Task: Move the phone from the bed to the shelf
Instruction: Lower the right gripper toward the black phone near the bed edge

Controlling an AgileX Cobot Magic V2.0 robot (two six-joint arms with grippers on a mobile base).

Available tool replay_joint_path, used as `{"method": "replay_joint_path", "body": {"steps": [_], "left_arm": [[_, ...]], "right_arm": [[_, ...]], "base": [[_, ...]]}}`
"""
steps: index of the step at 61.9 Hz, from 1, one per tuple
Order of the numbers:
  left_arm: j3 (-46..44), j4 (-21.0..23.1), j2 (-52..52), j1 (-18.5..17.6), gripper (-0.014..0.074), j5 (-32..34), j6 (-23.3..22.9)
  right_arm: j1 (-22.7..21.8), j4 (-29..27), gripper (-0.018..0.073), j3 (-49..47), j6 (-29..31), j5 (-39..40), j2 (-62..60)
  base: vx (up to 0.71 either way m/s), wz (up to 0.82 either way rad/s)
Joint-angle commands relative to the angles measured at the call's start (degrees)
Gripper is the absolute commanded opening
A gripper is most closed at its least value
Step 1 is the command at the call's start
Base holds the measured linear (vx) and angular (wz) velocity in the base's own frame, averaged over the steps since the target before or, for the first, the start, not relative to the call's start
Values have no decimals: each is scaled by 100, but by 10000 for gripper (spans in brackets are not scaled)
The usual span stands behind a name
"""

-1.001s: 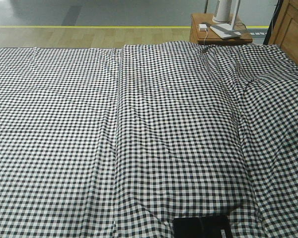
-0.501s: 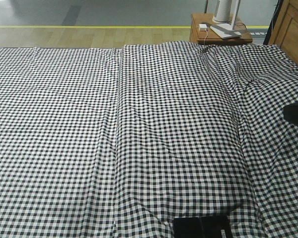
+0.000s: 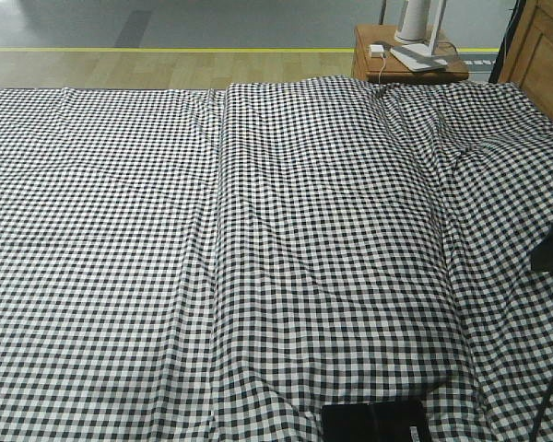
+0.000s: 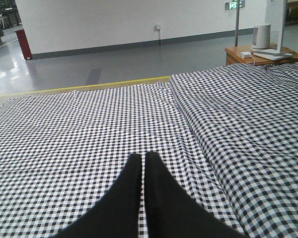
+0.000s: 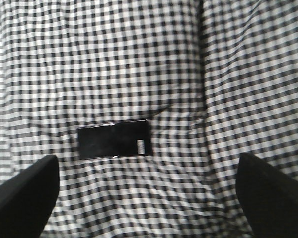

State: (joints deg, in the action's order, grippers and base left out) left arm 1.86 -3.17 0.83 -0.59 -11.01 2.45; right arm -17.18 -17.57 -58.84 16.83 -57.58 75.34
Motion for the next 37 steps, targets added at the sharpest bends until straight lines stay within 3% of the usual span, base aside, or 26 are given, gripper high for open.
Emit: {"method": "replay_joint_path", "body": {"steps": [1, 12, 22, 37], "left_arm": [[-146, 26, 49, -12, 1, 423, -22], [-146, 26, 49, -12, 1, 423, -22], [-146, 26, 49, -12, 1, 423, -22], [-146, 26, 49, -12, 1, 423, -22]], "right_arm": [[-403, -863, 668, -190, 793, 91, 400], [-752, -1484, 662, -190, 1617, 45, 1468], [-746, -1549, 658, -190, 2106, 275, 2490], [-746, -2384, 652, -190, 3205, 183, 3895]], "base": [[0, 0], [0, 0], [0, 0], [0, 0]]}}
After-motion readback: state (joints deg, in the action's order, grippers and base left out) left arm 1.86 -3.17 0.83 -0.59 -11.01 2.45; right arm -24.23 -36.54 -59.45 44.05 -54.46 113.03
